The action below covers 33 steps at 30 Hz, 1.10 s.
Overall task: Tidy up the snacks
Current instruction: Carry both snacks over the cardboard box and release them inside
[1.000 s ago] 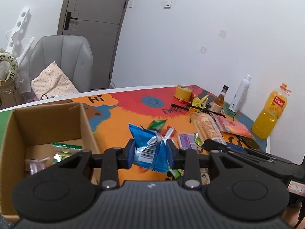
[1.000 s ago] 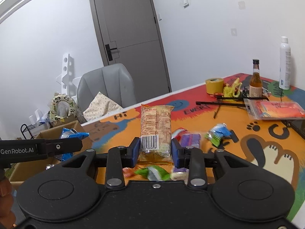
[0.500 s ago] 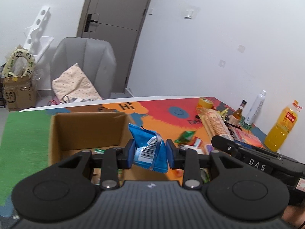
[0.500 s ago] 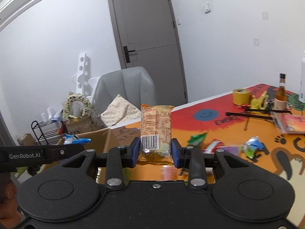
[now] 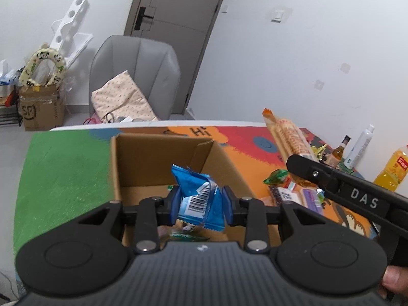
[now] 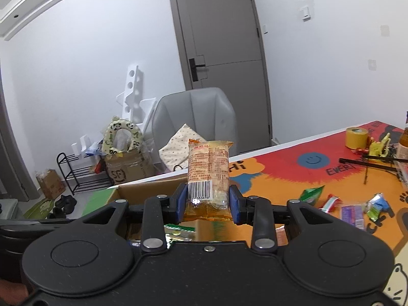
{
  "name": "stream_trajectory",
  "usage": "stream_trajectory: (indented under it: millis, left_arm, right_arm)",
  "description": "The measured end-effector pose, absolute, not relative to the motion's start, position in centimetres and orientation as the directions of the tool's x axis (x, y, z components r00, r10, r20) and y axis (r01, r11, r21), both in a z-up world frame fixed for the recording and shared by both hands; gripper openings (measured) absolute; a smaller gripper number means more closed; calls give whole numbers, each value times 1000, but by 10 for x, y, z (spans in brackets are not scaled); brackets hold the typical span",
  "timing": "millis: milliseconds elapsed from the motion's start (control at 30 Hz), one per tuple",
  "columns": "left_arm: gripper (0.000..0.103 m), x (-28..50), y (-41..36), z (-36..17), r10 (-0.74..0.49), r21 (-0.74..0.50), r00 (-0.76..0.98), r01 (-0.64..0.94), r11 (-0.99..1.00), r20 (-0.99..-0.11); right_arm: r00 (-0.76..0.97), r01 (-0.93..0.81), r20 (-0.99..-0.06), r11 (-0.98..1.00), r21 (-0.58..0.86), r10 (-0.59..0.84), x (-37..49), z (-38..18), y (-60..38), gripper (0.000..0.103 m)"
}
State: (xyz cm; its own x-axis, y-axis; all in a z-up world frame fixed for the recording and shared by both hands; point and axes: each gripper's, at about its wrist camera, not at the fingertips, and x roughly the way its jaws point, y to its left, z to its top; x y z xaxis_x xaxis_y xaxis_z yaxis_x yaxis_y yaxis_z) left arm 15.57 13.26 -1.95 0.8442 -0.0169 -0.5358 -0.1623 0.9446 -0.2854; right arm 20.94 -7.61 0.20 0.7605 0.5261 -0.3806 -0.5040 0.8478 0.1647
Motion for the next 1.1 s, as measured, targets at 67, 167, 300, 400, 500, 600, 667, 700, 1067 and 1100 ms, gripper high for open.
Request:
stream_trajectory:
  millis: [67,167,300,400,500,600,667,700,1067,1100]
  left_arm:
    - [36,155,135,-21,7,-272,839,-183,945,-543]
    - [38,151,141,-21,22,-270,837,-202,941,-547]
    - [54,145,145,-15,37,-276,846,-215,937,-532]
    - [62,141,145,-12,57,-272,848,-232,934,-527]
    - [74,139,147,-11,90,-256,842,-262,931,-532]
    - [84,137,148,-12,97,-261,842,-271,927,-531]
    - [87,135,147,-12,96,-263,845,-269,926,-527]
    - [89,135,146,-11,95,-263,846,-267,927,-525]
    - [95,137,126,-8,84,-248,849,-245,937,-521]
    - [97,138,121,-8,86,-243,849,-244,939,-521]
  right_arm:
    - [752,-512,-388,843,166,533,208,0,-71,33]
    - [739,-523,-397,835,170,544,206,-3,-63,33]
    - [722,-546,-394,819,179,568,202,-2,-58,33]
    - [688,-581,-398,789,199,607,201,-1,-54,36]
    - [695,-591,-391,789,167,603,195,1,-51,58]
    - [701,-569,-396,800,192,594,197,1,-60,67]
    - [705,-552,-405,809,201,581,199,0,-66,67]
    - [709,-542,-412,816,199,572,198,-1,-70,68]
    - [732,-484,-426,846,225,532,193,-6,-108,81]
    - [734,-479,-426,848,227,529,194,-6,-111,81]
